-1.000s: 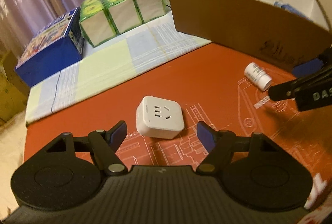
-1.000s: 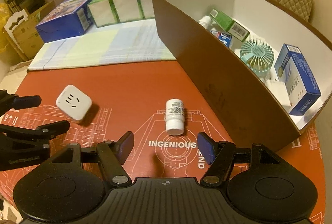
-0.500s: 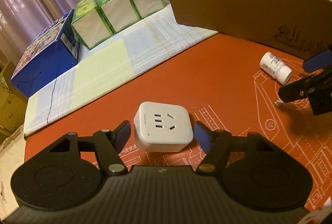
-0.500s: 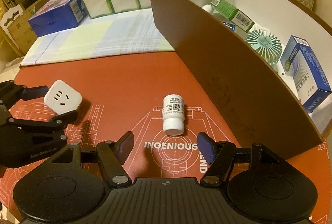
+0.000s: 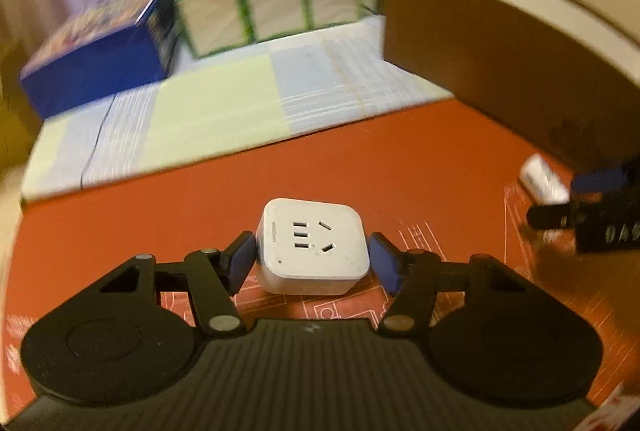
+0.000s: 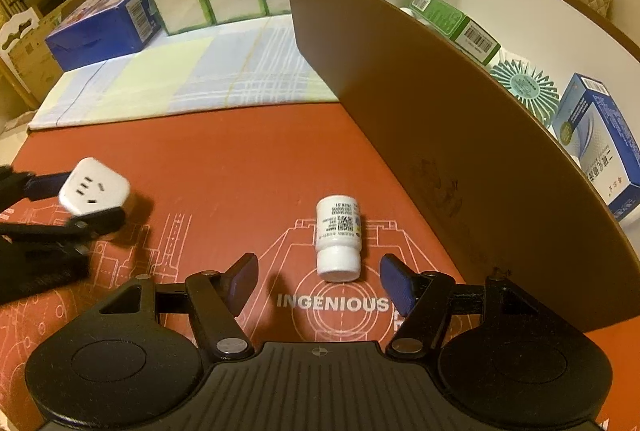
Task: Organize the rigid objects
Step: 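Grasp the white socket cube with the left tool while the right tool grasps the pill bottle, then lift and carry the socket cube and pill bottle over the brown box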
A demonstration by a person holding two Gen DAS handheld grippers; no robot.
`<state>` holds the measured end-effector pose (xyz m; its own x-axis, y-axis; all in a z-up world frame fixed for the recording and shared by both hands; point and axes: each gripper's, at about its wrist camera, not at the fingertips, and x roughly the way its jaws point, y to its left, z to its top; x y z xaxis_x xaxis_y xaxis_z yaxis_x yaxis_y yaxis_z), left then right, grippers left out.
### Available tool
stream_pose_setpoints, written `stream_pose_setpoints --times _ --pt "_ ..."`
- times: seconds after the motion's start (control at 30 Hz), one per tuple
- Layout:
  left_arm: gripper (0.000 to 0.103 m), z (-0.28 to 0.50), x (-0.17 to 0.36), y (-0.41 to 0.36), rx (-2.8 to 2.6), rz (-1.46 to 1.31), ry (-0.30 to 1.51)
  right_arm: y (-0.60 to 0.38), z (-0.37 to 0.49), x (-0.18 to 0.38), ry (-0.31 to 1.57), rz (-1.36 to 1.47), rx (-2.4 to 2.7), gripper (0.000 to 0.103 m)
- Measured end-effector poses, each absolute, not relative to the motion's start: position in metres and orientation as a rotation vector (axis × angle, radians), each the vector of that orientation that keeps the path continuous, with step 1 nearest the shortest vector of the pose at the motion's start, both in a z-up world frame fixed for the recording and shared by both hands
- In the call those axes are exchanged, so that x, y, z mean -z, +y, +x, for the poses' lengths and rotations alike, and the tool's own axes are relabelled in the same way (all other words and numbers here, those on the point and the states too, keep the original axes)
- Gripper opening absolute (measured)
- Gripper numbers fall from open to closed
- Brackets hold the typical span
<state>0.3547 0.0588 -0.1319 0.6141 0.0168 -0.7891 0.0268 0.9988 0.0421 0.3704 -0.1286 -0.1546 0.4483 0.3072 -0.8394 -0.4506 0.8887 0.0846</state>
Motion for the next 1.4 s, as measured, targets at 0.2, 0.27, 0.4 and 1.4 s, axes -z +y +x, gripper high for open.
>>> stream_pose_setpoints --times 0.2,0.27,0.4,1.4 --pt "0.059 0.353 0.131 0.068 0.001 0.031 0.903 -0.127 0.375 0.162 0.964 -0.177 -0.428 0.062" --pt "0.059 0.352 0.132 0.068 -0.002 0.025 0.9 -0.126 0.378 0.165 0.966 -0.176 -0.423 0.047" --pt "0.059 0.354 0.133 0.07 -0.009 0.025 0.896 -0.125 0.382 0.168 0.966 -0.161 -0.424 0.037" --pt "0.056 0.348 0.134 0.067 0.003 0.038 0.936 -0.119 0.364 0.165 0.986 -0.177 -0.53 0.024"
